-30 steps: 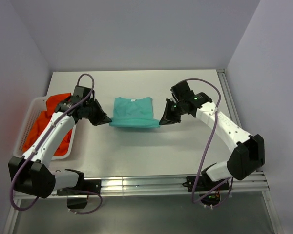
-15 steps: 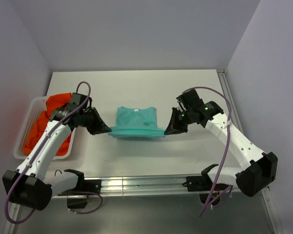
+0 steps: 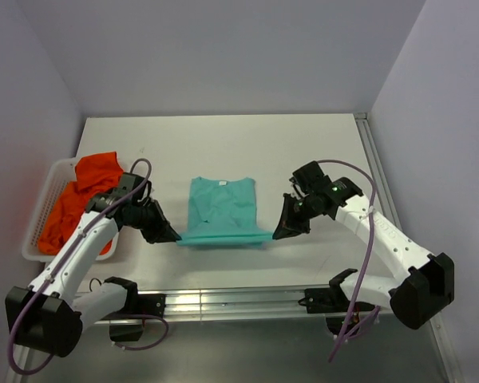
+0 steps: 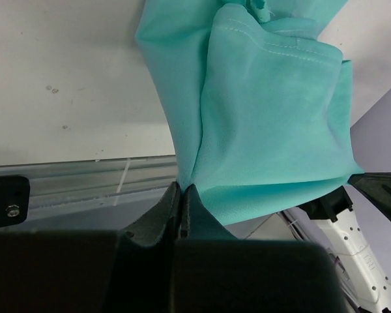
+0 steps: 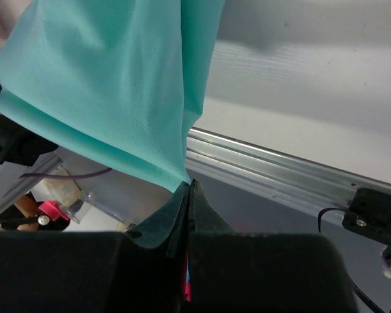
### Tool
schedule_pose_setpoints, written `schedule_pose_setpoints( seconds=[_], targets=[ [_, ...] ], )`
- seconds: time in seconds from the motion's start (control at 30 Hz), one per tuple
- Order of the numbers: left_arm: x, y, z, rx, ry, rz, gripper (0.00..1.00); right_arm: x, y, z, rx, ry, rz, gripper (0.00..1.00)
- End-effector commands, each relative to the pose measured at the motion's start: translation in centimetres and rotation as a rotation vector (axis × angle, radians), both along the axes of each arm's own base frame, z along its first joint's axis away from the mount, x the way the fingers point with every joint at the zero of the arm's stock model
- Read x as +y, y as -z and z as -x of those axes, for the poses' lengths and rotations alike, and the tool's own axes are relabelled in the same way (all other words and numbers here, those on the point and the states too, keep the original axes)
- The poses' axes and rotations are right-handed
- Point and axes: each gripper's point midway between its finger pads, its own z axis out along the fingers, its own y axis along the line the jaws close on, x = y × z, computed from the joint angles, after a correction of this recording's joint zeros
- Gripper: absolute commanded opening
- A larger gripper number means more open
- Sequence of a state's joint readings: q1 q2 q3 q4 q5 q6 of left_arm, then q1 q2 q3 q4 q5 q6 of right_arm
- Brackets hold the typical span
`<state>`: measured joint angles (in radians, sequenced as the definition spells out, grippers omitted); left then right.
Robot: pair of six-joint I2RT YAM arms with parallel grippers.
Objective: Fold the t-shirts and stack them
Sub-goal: Fold the tshirt
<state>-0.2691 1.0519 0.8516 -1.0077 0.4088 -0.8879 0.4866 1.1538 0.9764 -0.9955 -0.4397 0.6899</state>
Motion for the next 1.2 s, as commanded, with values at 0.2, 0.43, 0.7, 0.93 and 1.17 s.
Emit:
schedule_pose_setpoints(
  seconds=[0.2, 0.43, 0.7, 0.93, 1.17],
  targets=[
    [0.3, 0.1, -6.1, -0.022, 0.021, -0.1, 0.0, -0.4, -0.3, -4.5, -0.033, -0.007, 0.141, 0.0],
    [-1.8, 1.4, -16.3, -0.014, 0.08, -0.07, 0.0, 2.8, -1.4, -14.2, -0.091, -0.036, 0.178, 0.0],
    [-0.7, 8.0, -29.8, 0.013, 0.01, -0.011, 0.69, 4.7, 0.7, -31.6, -0.112, 0.143, 0.164, 1.0],
    [2.2, 3.0, -31.3, -0.197, -0.017, -0.06, 0.99, 2.2, 5.0, -26.0, -0.077, 0.147, 0.196, 1.0],
    [2.4, 1.7, -30.1, -0.215, 0.014, -0.054, 0.98, 0.4, 5.7, -20.8, -0.068, 0.15, 0.198, 1.0]
  ],
)
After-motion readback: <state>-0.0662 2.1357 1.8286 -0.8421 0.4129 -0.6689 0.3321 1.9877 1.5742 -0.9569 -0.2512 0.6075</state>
